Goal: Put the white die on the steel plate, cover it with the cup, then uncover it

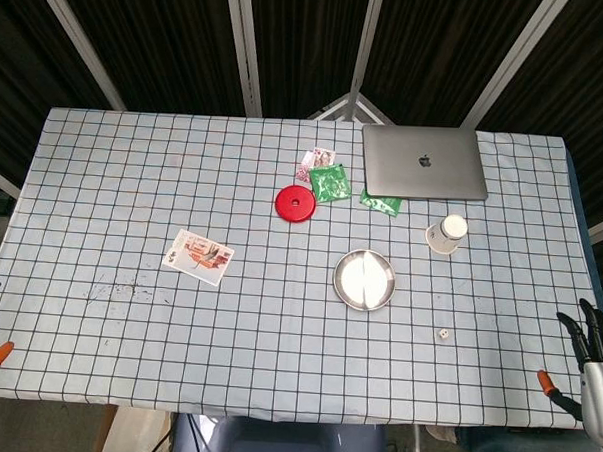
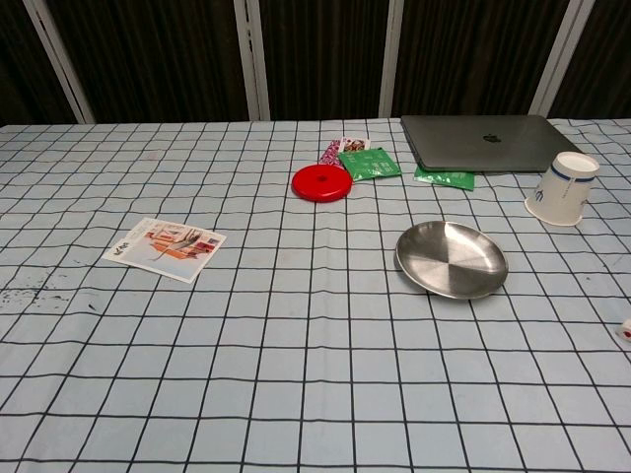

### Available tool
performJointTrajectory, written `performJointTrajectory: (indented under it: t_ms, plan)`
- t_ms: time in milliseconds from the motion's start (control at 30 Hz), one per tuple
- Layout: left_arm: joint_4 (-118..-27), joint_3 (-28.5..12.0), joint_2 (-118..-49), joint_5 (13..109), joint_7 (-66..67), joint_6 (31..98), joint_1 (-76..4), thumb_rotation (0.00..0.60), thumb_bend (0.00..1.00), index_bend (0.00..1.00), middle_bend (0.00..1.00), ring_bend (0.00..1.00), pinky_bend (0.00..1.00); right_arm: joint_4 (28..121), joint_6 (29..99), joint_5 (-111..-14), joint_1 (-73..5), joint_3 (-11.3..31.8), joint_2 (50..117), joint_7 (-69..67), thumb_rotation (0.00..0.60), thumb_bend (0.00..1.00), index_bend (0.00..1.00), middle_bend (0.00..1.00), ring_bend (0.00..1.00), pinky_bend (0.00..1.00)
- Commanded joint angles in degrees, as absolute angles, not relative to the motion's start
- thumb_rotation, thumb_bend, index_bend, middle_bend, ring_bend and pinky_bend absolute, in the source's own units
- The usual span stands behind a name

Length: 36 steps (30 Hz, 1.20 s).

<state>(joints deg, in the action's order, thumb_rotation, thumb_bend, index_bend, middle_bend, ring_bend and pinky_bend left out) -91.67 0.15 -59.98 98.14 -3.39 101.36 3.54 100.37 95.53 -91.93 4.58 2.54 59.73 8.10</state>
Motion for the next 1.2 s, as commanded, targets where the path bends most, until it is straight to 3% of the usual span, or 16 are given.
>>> performJointTrajectory:
  t_ms: [33, 567, 800, 1200]
  plan:
    - [-91.89, 0.33, -59.88, 98.5, -3.04, 101.39, 3.54, 0.6, 0.27, 0.19, 0.0, 0.0, 0.13, 100.6, 95.22, -91.76, 4.6, 2.32, 59.63, 8.18, 0.6, 0.2, 0.2, 0.07, 0.09, 0.0]
    - [-92.6, 0.08, -60.38, 97.54, -1.84, 98.85, 2.48, 0.6, 0.27, 0.19, 0.0, 0.0, 0.13, 100.6, 94.52, -92.25, 4.34, 1.88, 59.99, 6.8, 0.6, 0.2, 0.2, 0.07, 0.09, 0.0]
    - [-93.67, 0.44, -60.16, 97.59, -0.83, 98.18, 2.39, 0.6, 0.27, 0.19, 0.0, 0.0, 0.13, 98.31, 92.64, -94.11, 2.92, 1.32, 62.2, 7.44, 0.6, 0.2, 0.29, 0.11, 0.1, 0.0]
    - [-94.39, 0.18, -59.93, 96.01, -0.64, 96.86, 2.09, 0.6, 0.27, 0.19, 0.0, 0.0, 0.13, 96.26, 78.71, -88.82, -4.74, 3.05, 66.9, 9.85, 0.6, 0.2, 0.37, 0.14, 0.13, 0.0]
